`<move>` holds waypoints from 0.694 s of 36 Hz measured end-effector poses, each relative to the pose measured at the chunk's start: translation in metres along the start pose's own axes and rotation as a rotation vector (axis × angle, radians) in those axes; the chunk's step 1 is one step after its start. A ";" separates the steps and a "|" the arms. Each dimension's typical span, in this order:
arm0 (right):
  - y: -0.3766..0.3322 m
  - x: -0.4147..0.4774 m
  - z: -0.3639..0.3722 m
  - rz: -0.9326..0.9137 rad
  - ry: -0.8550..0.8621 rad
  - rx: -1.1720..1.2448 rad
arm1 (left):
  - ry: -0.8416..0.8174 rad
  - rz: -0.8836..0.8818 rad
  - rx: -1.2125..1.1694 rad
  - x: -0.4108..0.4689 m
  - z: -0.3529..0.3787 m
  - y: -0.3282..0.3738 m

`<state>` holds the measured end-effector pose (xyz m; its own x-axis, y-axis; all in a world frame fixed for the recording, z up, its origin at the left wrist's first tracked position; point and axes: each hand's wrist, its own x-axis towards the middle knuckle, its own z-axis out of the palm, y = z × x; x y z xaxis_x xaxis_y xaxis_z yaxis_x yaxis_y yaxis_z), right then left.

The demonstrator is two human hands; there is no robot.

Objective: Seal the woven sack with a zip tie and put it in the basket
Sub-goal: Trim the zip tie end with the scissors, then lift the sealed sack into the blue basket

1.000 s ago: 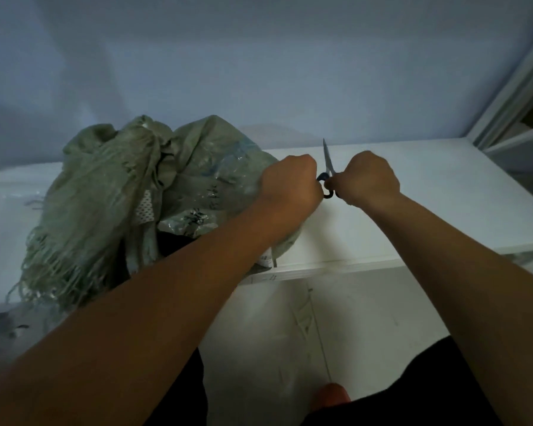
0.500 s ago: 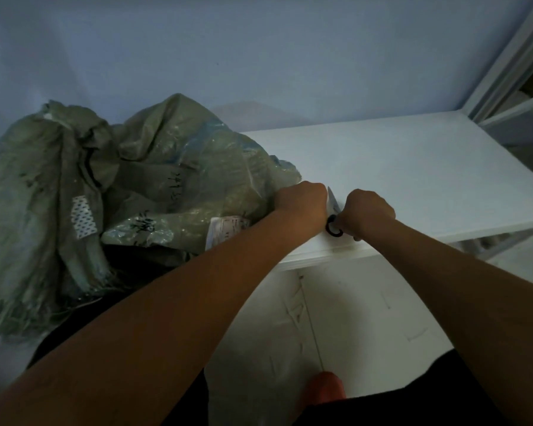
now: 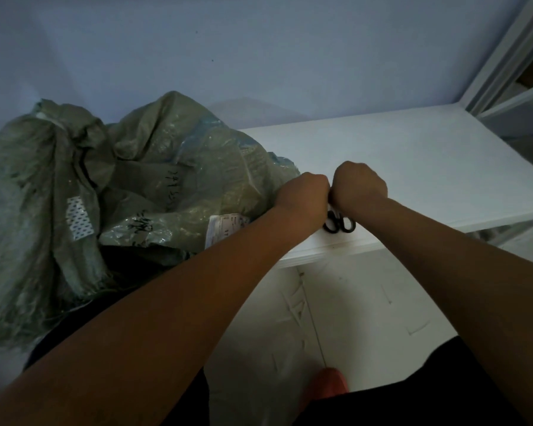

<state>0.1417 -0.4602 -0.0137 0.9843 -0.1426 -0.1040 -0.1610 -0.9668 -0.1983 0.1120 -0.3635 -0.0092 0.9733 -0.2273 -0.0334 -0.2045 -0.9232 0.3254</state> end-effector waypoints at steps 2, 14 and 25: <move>-0.007 -0.001 -0.007 -0.024 0.038 0.011 | 0.046 0.000 -0.003 -0.001 -0.006 -0.003; -0.071 -0.006 -0.039 -0.262 0.210 0.275 | 0.321 -0.036 -0.001 -0.027 -0.066 -0.041; -0.213 -0.063 -0.049 -0.606 0.117 0.632 | 0.500 -0.212 -0.067 -0.115 -0.149 -0.140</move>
<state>0.1175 -0.2557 0.0833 0.9089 0.3022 0.2875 0.4152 -0.5900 -0.6925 0.0444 -0.1619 0.0894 0.9269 0.1517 0.3433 -0.0073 -0.9073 0.4205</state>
